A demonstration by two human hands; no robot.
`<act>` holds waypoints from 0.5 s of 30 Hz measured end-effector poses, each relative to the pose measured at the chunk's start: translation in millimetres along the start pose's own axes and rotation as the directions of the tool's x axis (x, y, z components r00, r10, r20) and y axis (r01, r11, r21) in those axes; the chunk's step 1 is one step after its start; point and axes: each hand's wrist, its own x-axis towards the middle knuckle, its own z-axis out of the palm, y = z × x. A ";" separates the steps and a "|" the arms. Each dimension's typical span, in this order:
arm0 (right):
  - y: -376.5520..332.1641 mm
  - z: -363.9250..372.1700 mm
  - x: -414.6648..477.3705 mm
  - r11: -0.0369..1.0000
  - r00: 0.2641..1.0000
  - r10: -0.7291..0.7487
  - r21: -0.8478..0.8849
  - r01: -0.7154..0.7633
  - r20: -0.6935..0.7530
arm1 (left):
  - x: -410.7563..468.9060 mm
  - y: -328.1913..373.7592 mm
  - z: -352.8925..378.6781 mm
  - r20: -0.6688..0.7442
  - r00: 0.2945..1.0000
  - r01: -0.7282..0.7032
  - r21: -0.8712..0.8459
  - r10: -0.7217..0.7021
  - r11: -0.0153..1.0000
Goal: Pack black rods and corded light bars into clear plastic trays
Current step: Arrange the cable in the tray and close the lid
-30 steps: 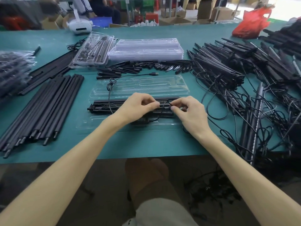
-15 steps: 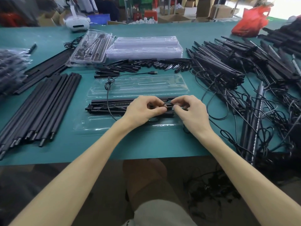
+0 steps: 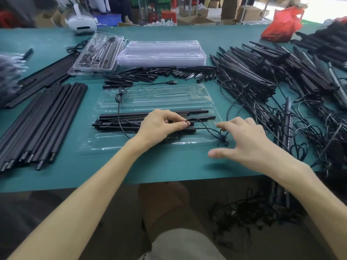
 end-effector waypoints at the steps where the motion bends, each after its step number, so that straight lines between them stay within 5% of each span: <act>1: -0.1 2.0 -1.9 0.999 0.999 0.000 -0.046 0.002 0.038 | -0.3 -0.2 0.0 -0.003 1.000 0.002 0.005 -0.002 1.000; 4: -0.5 7.4 -5.3 0.995 1.000 -0.017 0.097 0.015 0.026 | -0.9 0.3 -0.7 -0.004 1.000 0.005 0.010 -0.005 1.000; 9: -5.7 3.2 -1.0 0.932 0.964 0.037 0.357 0.062 -0.264 | -1.7 1.2 -2.3 0.002 1.000 0.010 0.003 -0.010 1.000; 15: -18.1 -7.5 15.0 0.686 0.953 0.121 0.717 0.121 -0.276 | -0.9 -1.0 -2.7 -0.003 1.000 0.005 0.010 -0.005 1.000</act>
